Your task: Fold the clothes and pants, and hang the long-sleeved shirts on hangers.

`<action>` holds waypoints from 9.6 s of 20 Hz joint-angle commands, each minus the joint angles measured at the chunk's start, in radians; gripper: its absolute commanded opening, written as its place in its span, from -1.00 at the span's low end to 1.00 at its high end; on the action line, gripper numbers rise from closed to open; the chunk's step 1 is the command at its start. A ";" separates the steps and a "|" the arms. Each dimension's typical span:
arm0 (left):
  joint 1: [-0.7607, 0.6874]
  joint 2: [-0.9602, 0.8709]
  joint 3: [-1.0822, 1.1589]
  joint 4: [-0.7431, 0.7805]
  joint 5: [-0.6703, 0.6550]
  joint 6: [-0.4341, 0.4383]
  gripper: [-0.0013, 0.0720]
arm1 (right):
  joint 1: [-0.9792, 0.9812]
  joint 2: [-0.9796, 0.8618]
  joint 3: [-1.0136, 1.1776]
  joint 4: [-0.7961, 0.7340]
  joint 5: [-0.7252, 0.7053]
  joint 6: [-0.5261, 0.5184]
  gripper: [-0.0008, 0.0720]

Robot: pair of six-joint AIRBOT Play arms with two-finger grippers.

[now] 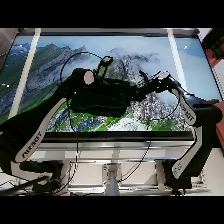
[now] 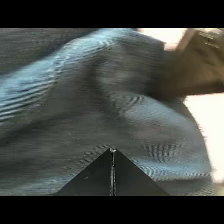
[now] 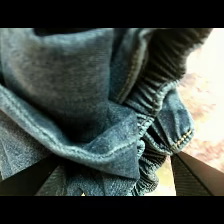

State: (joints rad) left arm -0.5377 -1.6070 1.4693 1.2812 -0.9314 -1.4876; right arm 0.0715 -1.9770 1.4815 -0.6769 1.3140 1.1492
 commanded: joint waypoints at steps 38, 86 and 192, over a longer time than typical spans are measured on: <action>0.130 0.334 0.000 0.103 -0.166 0.010 -0.92 | -0.323 0.774 -0.811 0.232 -0.404 -0.180 0.93; 0.130 0.338 0.000 0.103 -0.218 0.010 -0.92 | -0.100 0.240 0.124 -0.385 -0.049 0.325 -0.77; 0.130 0.655 0.000 0.394 -0.198 0.010 -0.92 | 0.006 0.776 0.019 -0.809 -0.141 0.161 -0.84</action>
State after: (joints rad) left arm -0.4084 -0.9531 1.4693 1.6756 -1.1297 -1.4773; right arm 0.0063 -1.2018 1.5005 -1.4590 1.2240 1.3231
